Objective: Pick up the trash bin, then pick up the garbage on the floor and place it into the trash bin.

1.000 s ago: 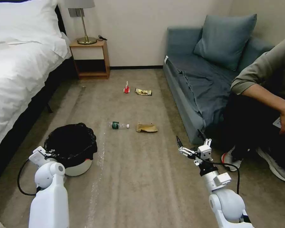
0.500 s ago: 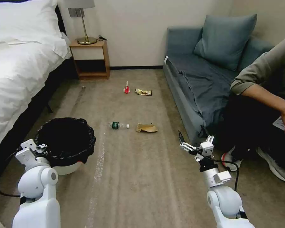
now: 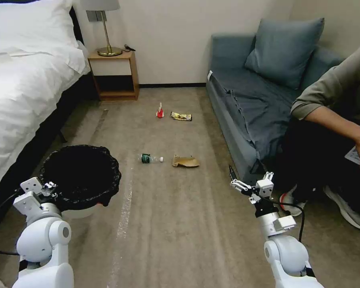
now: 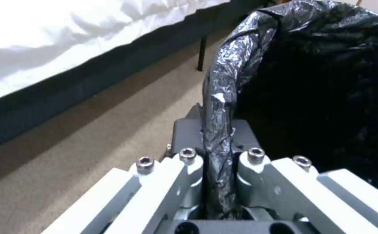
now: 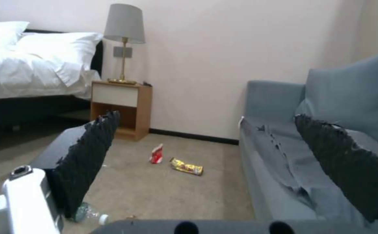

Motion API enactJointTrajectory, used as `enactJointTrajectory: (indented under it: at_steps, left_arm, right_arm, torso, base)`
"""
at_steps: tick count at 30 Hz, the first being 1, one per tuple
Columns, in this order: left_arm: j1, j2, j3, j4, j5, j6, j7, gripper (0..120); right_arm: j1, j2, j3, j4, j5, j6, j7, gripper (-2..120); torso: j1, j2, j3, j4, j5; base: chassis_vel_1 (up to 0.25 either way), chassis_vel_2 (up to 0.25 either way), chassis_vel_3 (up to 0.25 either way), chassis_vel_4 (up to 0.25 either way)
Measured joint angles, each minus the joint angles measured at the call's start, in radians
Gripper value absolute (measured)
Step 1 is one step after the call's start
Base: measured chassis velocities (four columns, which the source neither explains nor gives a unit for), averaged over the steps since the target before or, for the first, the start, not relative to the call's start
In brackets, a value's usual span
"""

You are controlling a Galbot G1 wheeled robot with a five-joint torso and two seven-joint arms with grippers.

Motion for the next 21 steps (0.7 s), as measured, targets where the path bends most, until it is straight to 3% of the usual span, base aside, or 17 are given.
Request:
enactJointTrajectory:
  at_steps: [21]
  left_arm:
    - [-0.007, -0.006, 0.007, 0.003, 0.010, -0.001, 0.005, 4]
  right_arm:
    - [-0.011, 0.002, 0.017, -0.011, 0.003, 0.011, -0.022, 100]
  torso:
    - [0.000, 0.000, 0.000, -0.0001, 0.0000]
  base:
    - [-0.015, 0.013, 0.012, -0.013]
